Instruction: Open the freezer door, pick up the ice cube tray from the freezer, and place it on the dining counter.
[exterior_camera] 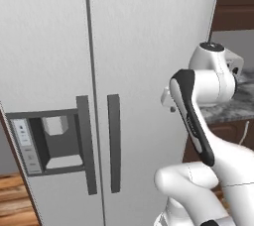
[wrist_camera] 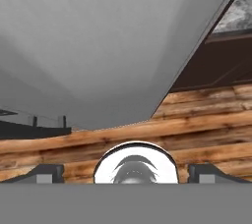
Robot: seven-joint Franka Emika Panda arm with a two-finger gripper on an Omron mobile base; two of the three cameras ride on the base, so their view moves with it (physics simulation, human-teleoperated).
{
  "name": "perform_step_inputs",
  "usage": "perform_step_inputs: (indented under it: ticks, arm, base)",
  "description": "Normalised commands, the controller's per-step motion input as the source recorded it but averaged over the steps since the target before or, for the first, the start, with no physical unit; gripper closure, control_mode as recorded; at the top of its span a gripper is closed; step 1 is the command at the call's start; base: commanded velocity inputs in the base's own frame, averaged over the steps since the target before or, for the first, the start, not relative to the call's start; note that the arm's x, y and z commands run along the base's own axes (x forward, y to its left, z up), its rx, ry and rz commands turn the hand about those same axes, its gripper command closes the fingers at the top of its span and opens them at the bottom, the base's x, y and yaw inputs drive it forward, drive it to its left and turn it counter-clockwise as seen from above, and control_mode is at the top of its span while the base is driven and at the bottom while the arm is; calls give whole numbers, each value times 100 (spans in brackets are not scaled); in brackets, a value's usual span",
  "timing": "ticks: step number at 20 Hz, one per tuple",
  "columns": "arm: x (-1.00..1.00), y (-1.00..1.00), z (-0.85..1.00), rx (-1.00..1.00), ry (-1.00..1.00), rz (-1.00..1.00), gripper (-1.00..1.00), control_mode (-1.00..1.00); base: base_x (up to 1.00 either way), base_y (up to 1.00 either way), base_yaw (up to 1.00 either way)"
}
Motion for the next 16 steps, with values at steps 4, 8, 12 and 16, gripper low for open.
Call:
perform_step_inputs:
  ticks: [4, 8, 12, 16]
  arm:
    - [-64, 100, -19, -19, -11, -2, -100, -100]
    - [-51, 100, -33, -20, -10, 0, -100, -100]
    - [-13, 100, -43, -18, -15, 0, -100, -100]
    - [0, 100, -23, -4, -38, 0, -100, -100]
  base:
    - [0, 0, 0]
    - [0, 0, 0]
    - [0, 0, 0]
    - [0, 0, 0]
